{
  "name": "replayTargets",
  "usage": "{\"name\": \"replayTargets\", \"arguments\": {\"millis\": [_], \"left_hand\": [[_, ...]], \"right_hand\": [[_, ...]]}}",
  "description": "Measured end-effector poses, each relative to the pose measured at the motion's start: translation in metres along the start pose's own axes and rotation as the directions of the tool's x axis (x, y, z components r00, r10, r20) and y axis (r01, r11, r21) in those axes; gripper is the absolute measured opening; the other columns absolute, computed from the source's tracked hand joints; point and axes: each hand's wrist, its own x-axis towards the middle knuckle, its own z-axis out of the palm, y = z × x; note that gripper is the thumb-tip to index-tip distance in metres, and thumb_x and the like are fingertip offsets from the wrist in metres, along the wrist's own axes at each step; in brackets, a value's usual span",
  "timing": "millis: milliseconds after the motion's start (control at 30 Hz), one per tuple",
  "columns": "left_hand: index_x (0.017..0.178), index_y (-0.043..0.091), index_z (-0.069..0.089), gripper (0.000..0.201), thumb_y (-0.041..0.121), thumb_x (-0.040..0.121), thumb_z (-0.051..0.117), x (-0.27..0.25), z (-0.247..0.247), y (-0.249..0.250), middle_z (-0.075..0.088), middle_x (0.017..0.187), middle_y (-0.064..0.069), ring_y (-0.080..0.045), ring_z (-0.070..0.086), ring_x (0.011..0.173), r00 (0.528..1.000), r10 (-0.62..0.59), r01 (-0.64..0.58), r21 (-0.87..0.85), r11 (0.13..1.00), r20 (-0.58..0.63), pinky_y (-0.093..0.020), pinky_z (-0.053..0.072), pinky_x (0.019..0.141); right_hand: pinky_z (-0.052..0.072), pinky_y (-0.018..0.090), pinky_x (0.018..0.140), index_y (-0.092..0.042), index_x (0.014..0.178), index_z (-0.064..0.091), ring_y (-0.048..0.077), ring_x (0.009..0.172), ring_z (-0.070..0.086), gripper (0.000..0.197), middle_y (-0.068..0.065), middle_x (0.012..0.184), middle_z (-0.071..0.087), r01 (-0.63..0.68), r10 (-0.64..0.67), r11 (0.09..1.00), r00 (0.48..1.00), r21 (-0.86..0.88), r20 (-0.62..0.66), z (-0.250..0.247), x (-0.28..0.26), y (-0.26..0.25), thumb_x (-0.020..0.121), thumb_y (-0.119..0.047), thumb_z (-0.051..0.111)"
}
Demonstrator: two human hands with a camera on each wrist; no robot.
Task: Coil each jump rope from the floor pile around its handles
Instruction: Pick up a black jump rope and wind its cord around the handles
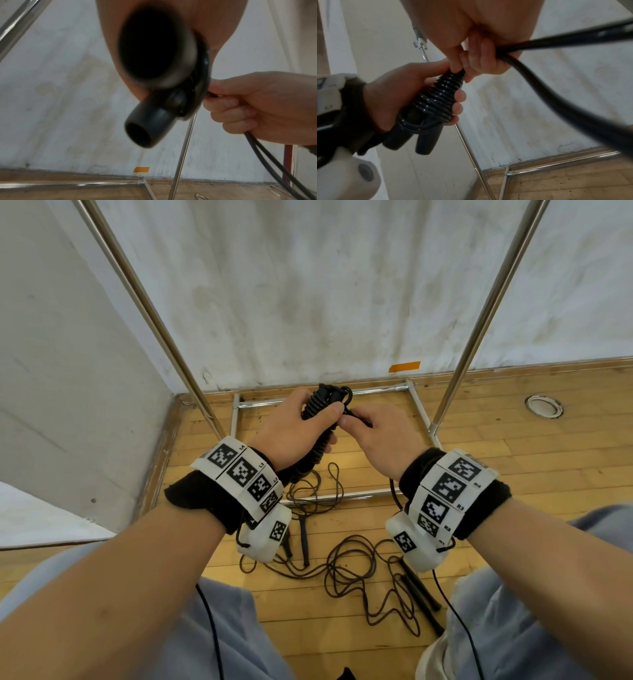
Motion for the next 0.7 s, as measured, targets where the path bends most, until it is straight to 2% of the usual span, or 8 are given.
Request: {"name": "replayTargets", "arguments": {"millis": [100, 200, 300, 400, 467, 600, 667, 700], "left_hand": [[0.116, 0.015, 0.047, 0.026, 0.024, 0.094, 0.057, 0.0, -0.003, 0.003, 0.069, 0.084, -0.006, -0.024, 0.067, 0.079, 0.998, -0.012, 0.017, -0.084, 0.996, 0.067, -0.044, 0.055, 0.076], [0.112, 0.018, 0.052, 0.022, 0.011, 0.091, 0.058, 0.0, -0.006, 0.004, 0.068, 0.088, -0.003, -0.022, 0.066, 0.083, 0.995, 0.031, -0.028, -0.038, 0.999, 0.094, -0.039, 0.056, 0.075], [0.097, 0.027, 0.057, 0.014, 0.015, 0.089, 0.06, 0.001, -0.006, 0.003, 0.068, 0.082, -0.004, -0.015, 0.065, 0.068, 0.99, 0.138, -0.137, 0.111, 0.984, -0.005, -0.03, 0.054, 0.059], [0.101, 0.027, 0.05, 0.014, 0.023, 0.09, 0.057, 0.005, -0.005, -0.003, 0.058, 0.075, 0.006, -0.002, 0.054, 0.059, 0.972, 0.232, -0.199, 0.37, 0.907, -0.046, -0.018, 0.039, 0.05], [0.111, 0.027, 0.042, 0.021, 0.027, 0.093, 0.053, 0.007, -0.004, -0.007, 0.055, 0.075, 0.008, -0.005, 0.054, 0.063, 0.975, 0.215, -0.164, 0.469, 0.868, -0.059, -0.021, 0.034, 0.052], [0.123, 0.022, 0.039, 0.032, 0.029, 0.094, 0.051, 0.007, 0.004, -0.008, 0.057, 0.081, 0.006, -0.01, 0.055, 0.064, 0.976, 0.211, -0.152, 0.524, 0.838, -0.054, -0.026, 0.036, 0.05], [0.128, 0.021, 0.039, 0.035, 0.029, 0.095, 0.048, 0.005, 0.009, -0.005, 0.059, 0.096, 0.003, -0.012, 0.057, 0.076, 0.972, 0.235, -0.186, 0.525, 0.83, -0.027, -0.029, 0.043, 0.059], [0.132, 0.02, 0.039, 0.037, 0.027, 0.096, 0.044, 0.005, 0.01, -0.004, 0.058, 0.108, -0.001, -0.015, 0.057, 0.088, 0.97, 0.245, -0.213, 0.514, 0.831, 0.007, -0.034, 0.047, 0.071]], "right_hand": [[0.024, 0.018, 0.046, -0.009, 0.075, 0.063, 0.004, 0.043, 0.033, 0.032, -0.009, 0.052, 0.035, -0.02, 0.02, 0.997, 1.0, 0.072, -0.008, -0.007, 0.004, 0.001, 0.095, -0.03, 0.05], [0.03, 0.027, 0.052, -0.004, 0.079, 0.066, 0.01, 0.047, 0.033, 0.035, -0.003, 0.053, 0.037, -0.052, 0.054, 0.988, 0.998, 0.144, -0.014, -0.01, 0.006, 0.003, 0.094, -0.033, 0.052], [0.031, 0.029, 0.053, -0.004, 0.076, 0.064, 0.013, 0.048, 0.034, 0.036, -0.002, 0.054, 0.038, -0.064, 0.065, 0.992, 0.998, 0.112, -0.009, -0.01, 0.008, 0.0, 0.094, -0.032, 0.052], [0.028, 0.028, 0.052, -0.014, 0.059, 0.049, 0.012, 0.047, 0.032, 0.039, -0.005, 0.051, 0.034, -0.071, 0.071, 0.994, 0.997, 0.082, -0.003, -0.009, 0.008, -0.003, 0.095, -0.028, 0.05], [0.026, 0.024, 0.049, -0.018, 0.055, 0.041, 0.01, 0.045, 0.03, 0.042, -0.006, 0.05, 0.032, -0.077, 0.077, 0.994, 0.997, 0.072, -0.001, -0.008, 0.007, -0.004, 0.096, -0.029, 0.049], [0.021, 0.019, 0.041, -0.014, 0.057, 0.041, 0.008, 0.04, 0.025, 0.045, -0.006, 0.048, 0.028, -0.074, 0.075, 0.994, 0.997, 0.083, -0.009, -0.005, 0.006, -0.005, 0.094, -0.038, 0.05], [0.022, 0.018, 0.039, -0.014, 0.057, 0.044, 0.007, 0.038, 0.027, 0.046, -0.007, 0.046, 0.029, -0.091, 0.094, 0.99, 0.995, 0.11, -0.026, -0.006, 0.007, -0.003, 0.093, -0.04, 0.051], [0.023, 0.017, 0.039, -0.014, 0.056, 0.046, 0.007, 0.037, 0.028, 0.046, -0.008, 0.045, 0.03, -0.101, 0.106, 0.987, 0.994, 0.125, -0.036, -0.007, 0.007, -0.002, 0.092, -0.042, 0.052]]}}
